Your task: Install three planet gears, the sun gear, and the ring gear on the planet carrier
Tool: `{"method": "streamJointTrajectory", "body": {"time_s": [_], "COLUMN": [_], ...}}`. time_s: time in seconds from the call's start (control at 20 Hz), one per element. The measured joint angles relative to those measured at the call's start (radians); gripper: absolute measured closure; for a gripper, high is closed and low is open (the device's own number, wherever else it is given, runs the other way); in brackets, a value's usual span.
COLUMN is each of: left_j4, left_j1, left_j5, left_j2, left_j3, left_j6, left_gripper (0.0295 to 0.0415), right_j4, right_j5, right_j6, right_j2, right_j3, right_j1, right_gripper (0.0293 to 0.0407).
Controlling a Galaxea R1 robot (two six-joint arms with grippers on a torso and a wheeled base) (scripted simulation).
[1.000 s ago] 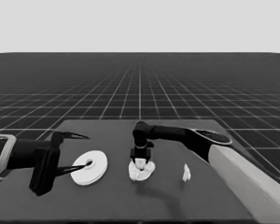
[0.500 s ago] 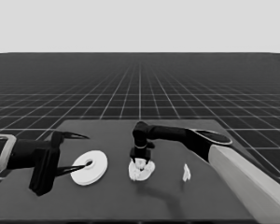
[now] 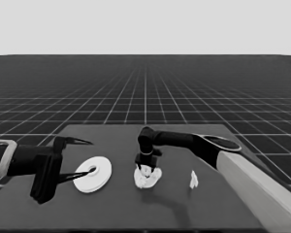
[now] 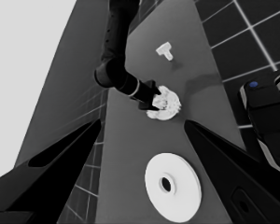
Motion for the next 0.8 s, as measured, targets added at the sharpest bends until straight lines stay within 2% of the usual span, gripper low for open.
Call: {"method": "streamJointTrajectory", "body": {"time_s": [0.8], "left_j4": [0.0], "left_j1": [0.0], "left_j5": [0.0], "left_j2": [0.0], "left_j3": [0.0], "left_j6": [0.0], "left_gripper": [0.0326], "right_j4": [0.0], "right_j5": [0.0], "right_j6": [0.168], "right_j2": [0.0], "right_j3": [0.0], "right_j1": [-0.001], "right_gripper": [0.039]}}
